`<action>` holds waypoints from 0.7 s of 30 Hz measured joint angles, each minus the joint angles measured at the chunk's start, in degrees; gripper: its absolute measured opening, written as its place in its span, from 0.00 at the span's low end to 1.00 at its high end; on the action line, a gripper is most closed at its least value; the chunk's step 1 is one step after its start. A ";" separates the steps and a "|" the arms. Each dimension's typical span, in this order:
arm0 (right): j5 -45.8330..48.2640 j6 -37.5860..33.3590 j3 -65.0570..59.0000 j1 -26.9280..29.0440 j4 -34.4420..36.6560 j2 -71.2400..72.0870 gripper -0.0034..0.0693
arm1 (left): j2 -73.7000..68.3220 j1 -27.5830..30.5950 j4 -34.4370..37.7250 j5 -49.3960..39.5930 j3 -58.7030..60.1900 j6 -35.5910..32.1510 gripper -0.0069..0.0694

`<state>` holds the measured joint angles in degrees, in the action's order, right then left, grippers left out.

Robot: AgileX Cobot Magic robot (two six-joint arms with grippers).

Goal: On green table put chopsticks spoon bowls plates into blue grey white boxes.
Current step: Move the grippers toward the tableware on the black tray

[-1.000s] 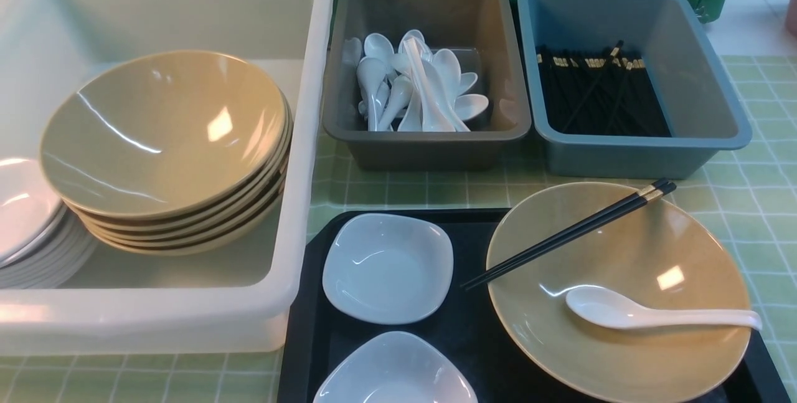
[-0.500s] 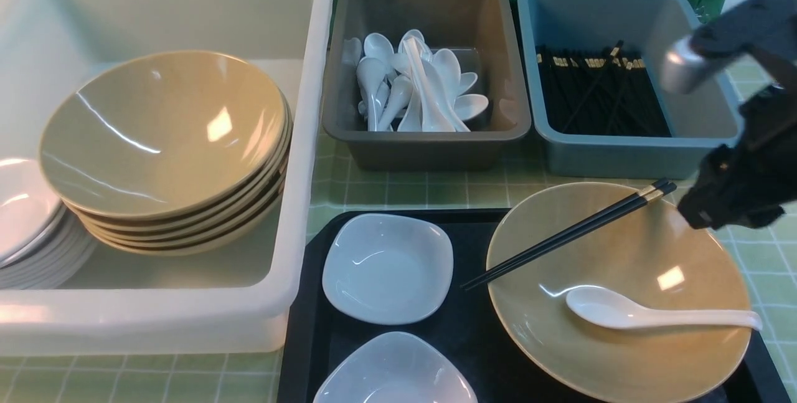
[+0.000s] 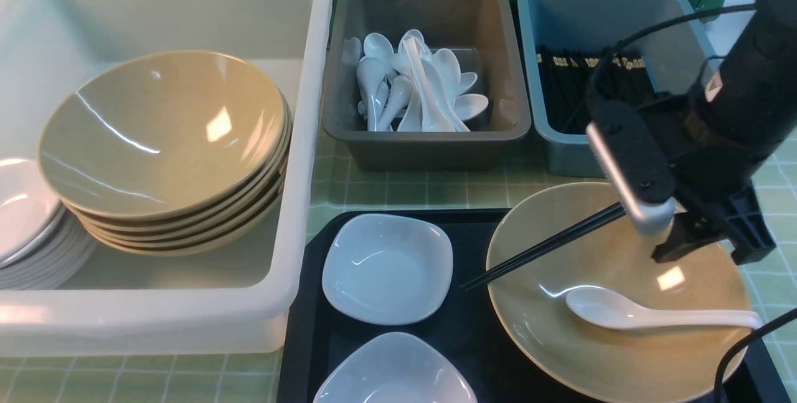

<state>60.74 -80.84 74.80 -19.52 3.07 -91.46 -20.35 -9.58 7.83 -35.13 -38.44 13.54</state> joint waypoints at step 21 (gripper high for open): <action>-7.53 0.77 0.46 -2.79 0.74 -9.81 0.21 | 0.00 0.00 -0.24 -0.04 0.00 -0.68 0.09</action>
<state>53.21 -80.07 75.27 -22.31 3.82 -101.27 -20.35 -9.58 7.59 -35.18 -38.44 12.87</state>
